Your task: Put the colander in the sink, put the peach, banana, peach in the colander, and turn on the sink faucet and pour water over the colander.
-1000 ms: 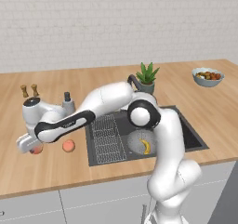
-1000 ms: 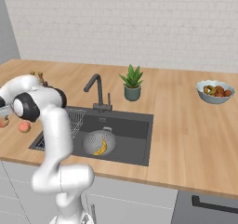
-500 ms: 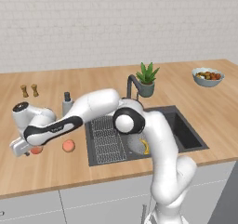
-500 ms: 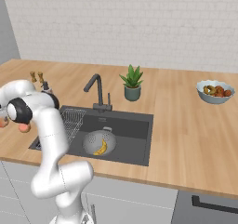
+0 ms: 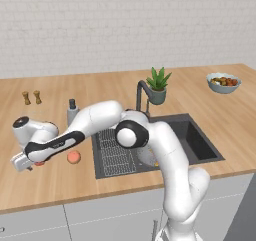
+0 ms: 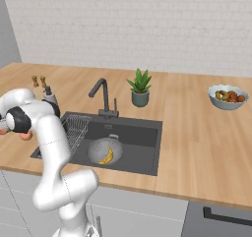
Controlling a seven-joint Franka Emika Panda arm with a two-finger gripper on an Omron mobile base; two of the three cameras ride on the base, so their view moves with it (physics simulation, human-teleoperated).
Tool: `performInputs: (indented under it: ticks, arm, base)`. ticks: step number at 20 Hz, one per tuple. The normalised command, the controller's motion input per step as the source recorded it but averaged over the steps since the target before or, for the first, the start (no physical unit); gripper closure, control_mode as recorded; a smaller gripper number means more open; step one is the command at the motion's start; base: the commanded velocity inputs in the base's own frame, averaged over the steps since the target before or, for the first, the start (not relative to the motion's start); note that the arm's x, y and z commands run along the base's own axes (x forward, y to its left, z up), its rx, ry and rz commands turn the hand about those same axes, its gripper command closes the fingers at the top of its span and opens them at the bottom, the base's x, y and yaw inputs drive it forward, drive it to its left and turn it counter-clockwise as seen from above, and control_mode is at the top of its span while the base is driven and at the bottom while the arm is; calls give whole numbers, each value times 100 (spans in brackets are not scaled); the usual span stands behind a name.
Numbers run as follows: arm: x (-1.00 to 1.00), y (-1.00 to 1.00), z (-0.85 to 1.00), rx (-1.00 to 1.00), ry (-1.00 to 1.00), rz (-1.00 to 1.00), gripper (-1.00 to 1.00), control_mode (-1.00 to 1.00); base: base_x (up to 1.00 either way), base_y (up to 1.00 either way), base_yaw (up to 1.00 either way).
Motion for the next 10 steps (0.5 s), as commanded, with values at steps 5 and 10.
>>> performInputs:
  ticks: [5,10]
  arm:
    - [32,-5,-13,0,-5,-10,-100,-100]
    - [7,-1,-17,0,-1,-10,100,-100]
  base:
    - [0,0,0]
    - [0,0,0]
